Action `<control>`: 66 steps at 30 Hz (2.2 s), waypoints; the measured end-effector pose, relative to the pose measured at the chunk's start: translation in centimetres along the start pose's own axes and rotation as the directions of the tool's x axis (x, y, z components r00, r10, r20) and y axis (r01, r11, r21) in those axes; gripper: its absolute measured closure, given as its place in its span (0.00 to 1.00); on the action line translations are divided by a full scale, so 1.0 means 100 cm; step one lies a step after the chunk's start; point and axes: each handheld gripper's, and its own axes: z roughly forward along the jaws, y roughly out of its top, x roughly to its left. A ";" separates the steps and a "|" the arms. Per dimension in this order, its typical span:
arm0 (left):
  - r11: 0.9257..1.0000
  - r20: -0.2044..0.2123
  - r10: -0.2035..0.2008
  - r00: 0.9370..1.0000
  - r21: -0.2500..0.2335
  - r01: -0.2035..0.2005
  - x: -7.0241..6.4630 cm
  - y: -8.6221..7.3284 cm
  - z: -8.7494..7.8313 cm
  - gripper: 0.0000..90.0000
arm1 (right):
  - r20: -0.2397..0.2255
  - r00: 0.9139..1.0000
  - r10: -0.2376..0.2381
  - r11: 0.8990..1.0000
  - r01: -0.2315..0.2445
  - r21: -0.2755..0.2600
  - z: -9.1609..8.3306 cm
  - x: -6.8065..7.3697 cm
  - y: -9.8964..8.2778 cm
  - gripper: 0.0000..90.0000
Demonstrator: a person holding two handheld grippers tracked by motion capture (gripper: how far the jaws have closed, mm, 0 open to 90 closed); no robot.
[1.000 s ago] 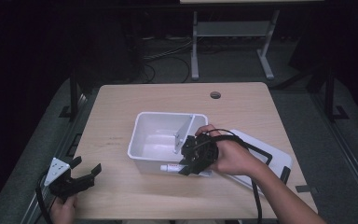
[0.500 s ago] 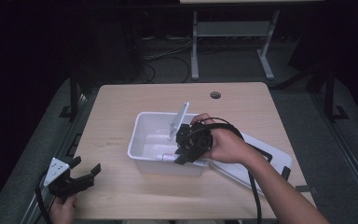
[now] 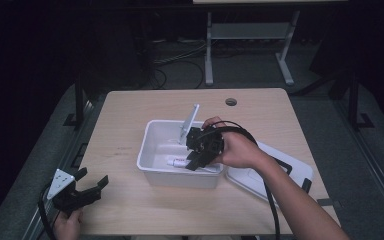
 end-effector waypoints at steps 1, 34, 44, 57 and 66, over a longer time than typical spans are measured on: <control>1.000 -0.002 -0.001 1.000 -0.001 0.001 0.000 0.000 0.000 0.16 | 0.000 1.000 -0.001 1.000 0.001 -0.003 0.001 -0.001 0.000 0.79; 1.000 0.002 0.002 1.000 0.003 -0.002 0.000 0.000 0.000 0.16 | -0.007 0.999 0.045 0.999 -0.045 0.029 0.029 -0.025 -0.004 0.79; 1.000 0.003 0.003 1.000 0.005 -0.003 -0.001 0.000 0.000 0.16 | -0.006 0.998 0.056 0.998 -0.055 0.042 0.037 -0.031 -0.005 0.79; 1.000 0.001 0.000 1.000 0.002 0.000 0.000 0.000 0.000 0.16 | -0.018 0.996 0.086 0.995 -0.085 0.054 0.048 -0.036 -0.010 0.79; 1.000 0.001 0.000 1.000 0.001 0.000 0.000 0.000 0.000 0.16 | -0.029 0.996 0.088 0.994 -0.086 0.066 0.053 -0.038 -0.008 0.79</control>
